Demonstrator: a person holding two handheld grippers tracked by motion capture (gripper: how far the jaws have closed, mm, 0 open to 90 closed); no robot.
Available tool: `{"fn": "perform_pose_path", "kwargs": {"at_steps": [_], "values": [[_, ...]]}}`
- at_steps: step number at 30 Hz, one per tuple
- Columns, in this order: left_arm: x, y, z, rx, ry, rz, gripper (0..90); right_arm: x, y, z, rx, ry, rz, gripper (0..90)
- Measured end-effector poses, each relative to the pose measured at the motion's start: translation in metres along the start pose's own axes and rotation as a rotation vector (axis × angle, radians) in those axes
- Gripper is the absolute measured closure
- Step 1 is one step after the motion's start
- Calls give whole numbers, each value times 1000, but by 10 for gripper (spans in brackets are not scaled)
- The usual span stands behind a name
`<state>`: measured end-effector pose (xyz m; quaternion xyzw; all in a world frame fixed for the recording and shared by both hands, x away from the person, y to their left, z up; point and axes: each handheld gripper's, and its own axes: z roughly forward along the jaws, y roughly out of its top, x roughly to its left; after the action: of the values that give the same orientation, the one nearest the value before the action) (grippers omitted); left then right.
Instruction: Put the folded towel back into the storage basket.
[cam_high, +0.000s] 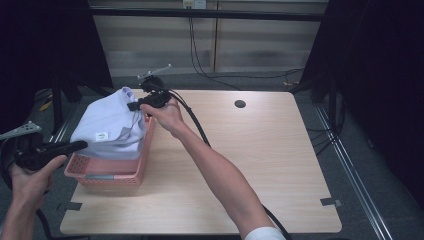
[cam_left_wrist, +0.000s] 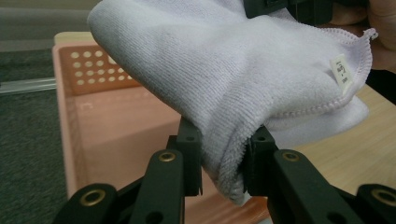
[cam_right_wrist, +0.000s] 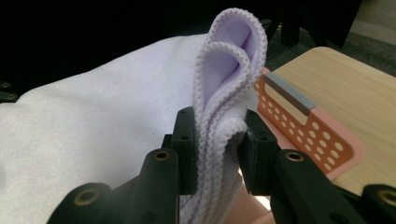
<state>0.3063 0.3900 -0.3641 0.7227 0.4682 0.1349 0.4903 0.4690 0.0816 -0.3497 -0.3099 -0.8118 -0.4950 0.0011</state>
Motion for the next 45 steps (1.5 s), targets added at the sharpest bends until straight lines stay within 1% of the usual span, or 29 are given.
{"fn": "perform_pose_path", "kwargs": {"at_steps": [1, 2, 3, 4, 6, 7, 9, 10, 11, 13, 16, 17, 18, 19, 20, 21, 23, 26, 27, 29, 32, 33, 34, 35, 36, 38, 41, 42, 45], "values": [[5, -3, -3, -3, 11, -19, 732, 2, -4, 8, 5, 0, 12, 704], [5, -3, -3, -3, 11, -19, 733, 2, -4, 8, 5, 0, 12, 704], [10, -6, -1, 21, 24, -26, 733, 3, -6, 13, 9, -2, 17, 703], [12, -8, 0, 23, 29, -35, 733, 5, -10, 21, 15, -16, 27, 704], [14, -11, 2, 28, 31, -46, 733, 5, -14, 26, 21, -22, 29, 704], [18, -16, 4, 40, 33, -45, 733, 4, -16, 29, 24, -26, 35, 704], [20, -18, 5, 45, 29, -46, 732, 3, -18, 30, 24, -27, 37, 704], [22, -22, 8, 58, 37, -55, 732, 2, -20, 32, 26, -26, 41, 704], [24, -24, 9, 64, 38, -62, 732, 1, -29, 40, 43, -38, 51, 703], [27, -29, 12, 76, 47, -70, 733, 1, -32, 43, 46, -42, 56, 703], [29, -36, 14, 92, 49, -70, 732, 1, -41, 50, 49, -49, 67, 703], [31, -38, 14, 92, 47, -72, 731, 0, -44, 52, 49, -47, 72, 703], [31, -40, 14, 82, 62, -76, 730, 0, -46, 53, 53, -45, 77, 704], [32, -42, 15, 79, 61, -75, 729, 0, -48, 55, 52, -44, 70, 703], [32, -43, 17, 90, 53, -77, 729, 0, -49, 57, 64, -46, 71, 703], [32, -45, 19, 107, 58, -70, 728, -2, -52, 61, 77, -63, 53, 703], [32, -46, 24, 133, 68, -58, 727, -3, -54, 62, 71, -65, 55, 703], [34, -46, 31, 137, 78, -65, 720, -8, -59, 66, 81, -74, 59, 699], [34, -46, 33, 136, 83, -62, 705, -11, -62, 69, 81, -88, 60, 691], [35, -47, 38, 153, 85, -62, 701, -11, -64, 71, 84, -97, 55, 683], [33, -48, 43, 179, 114, -50, 668, -16, -67, 74, 76, -117, 64, 621], [34, -48, 43, 183, 126, -58, 635, -17, -67, 74, 73, -126, 71, 583], [34, -48, 43, 181, 132, -60, 537, -18, -67, 75, 75, -144, 50, 500], [33, -48, 42, 166, 133, -71, 494, -18, -67, 74, 68, -149, 43, 465], [33, -47, 40, 161, 121, -72, 469, -19, -65, 72, 58, -138, 48, 412], [31, -45, 37, 142, 118, -67, 435, -21, -63, 69, 47, -145, 42, 376], [23, -40, 33, 111, 109, -51, 401, -24, -58, 60, 31, -134, 40, 345], [22, -39, 33, 113, 110, -48, 401, -25, -56, 56, 31, -134, 32, 334], [15, -36, 34, 103, 109, -47, 391, -24, -54, 44, 24, -106, 11, 321]]}}
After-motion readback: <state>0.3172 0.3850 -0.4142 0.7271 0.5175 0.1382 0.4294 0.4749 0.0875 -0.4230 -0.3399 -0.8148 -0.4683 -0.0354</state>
